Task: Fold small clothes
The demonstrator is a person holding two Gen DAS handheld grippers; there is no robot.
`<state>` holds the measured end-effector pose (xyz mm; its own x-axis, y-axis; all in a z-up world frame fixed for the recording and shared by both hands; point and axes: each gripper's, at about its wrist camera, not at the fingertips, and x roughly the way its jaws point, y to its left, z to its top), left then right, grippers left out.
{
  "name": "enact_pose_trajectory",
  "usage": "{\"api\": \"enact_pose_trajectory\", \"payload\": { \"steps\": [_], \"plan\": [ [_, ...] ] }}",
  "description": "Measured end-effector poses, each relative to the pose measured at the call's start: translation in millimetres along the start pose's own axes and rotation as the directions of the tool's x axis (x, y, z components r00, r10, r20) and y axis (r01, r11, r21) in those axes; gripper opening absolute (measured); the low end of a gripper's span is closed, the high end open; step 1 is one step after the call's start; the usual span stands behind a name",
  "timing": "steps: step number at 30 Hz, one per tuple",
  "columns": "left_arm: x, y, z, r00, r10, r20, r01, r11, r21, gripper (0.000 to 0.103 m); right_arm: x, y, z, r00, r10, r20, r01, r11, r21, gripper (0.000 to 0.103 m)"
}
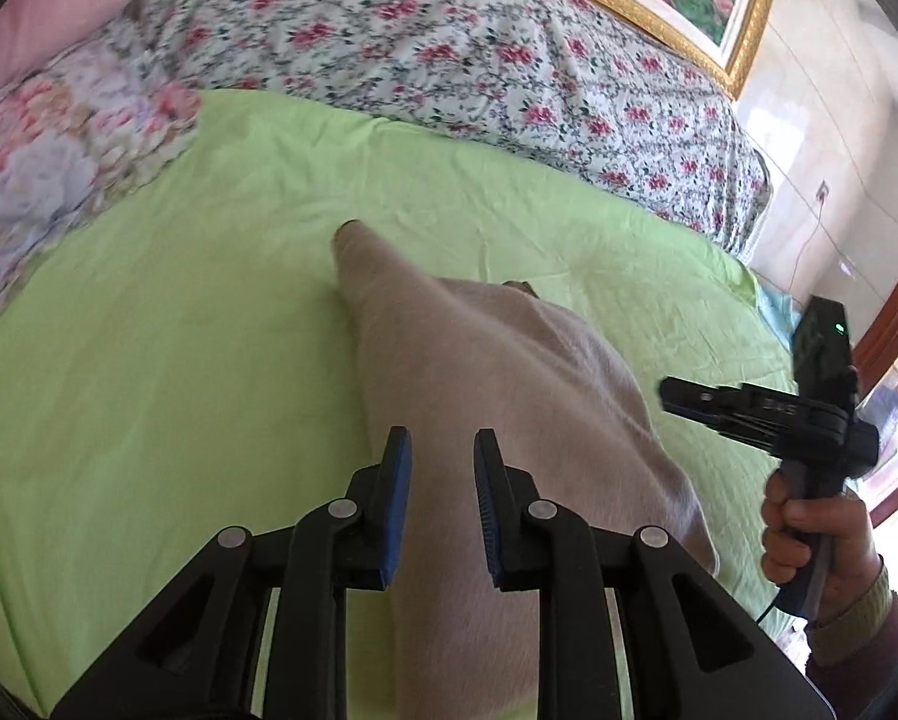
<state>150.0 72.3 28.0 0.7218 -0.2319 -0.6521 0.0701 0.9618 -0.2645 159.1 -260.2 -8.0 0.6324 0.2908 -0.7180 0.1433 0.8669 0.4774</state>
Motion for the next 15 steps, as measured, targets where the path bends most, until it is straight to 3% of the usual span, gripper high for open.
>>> {"api": "enact_pose_trajectory", "payload": {
  "steps": [6, 8, 13, 15],
  "plan": [
    [29.5, -6.6, 8.6, 0.999, -0.003, -0.048, 0.005, 0.999, 0.037, 0.027, 35.2, -4.8, 10.0, 0.998, -0.014, -0.057, 0.013, 1.0, -0.016, 0.03],
    [36.1, -7.5, 6.9, 0.998, 0.0, -0.06, 0.003, 0.999, 0.052, 0.027, 34.5, -0.1, 10.7, 0.999, -0.017, -0.042, 0.015, 0.998, -0.063, 0.008],
    [43.1, -12.9, 5.7, 0.997, -0.01, -0.082, 0.018, 0.995, 0.098, 0.028, 9.5, 4.7, 23.8, 0.999, -0.001, 0.052, 0.006, 0.996, -0.092, 0.007],
    [52.3, -14.0, 2.1, 0.994, 0.013, -0.111, -0.001, 0.994, 0.11, 0.029, 11.4, 2.7, 26.0, 0.999, -0.023, 0.047, 0.028, 0.994, -0.104, 0.007]
  ]
}}
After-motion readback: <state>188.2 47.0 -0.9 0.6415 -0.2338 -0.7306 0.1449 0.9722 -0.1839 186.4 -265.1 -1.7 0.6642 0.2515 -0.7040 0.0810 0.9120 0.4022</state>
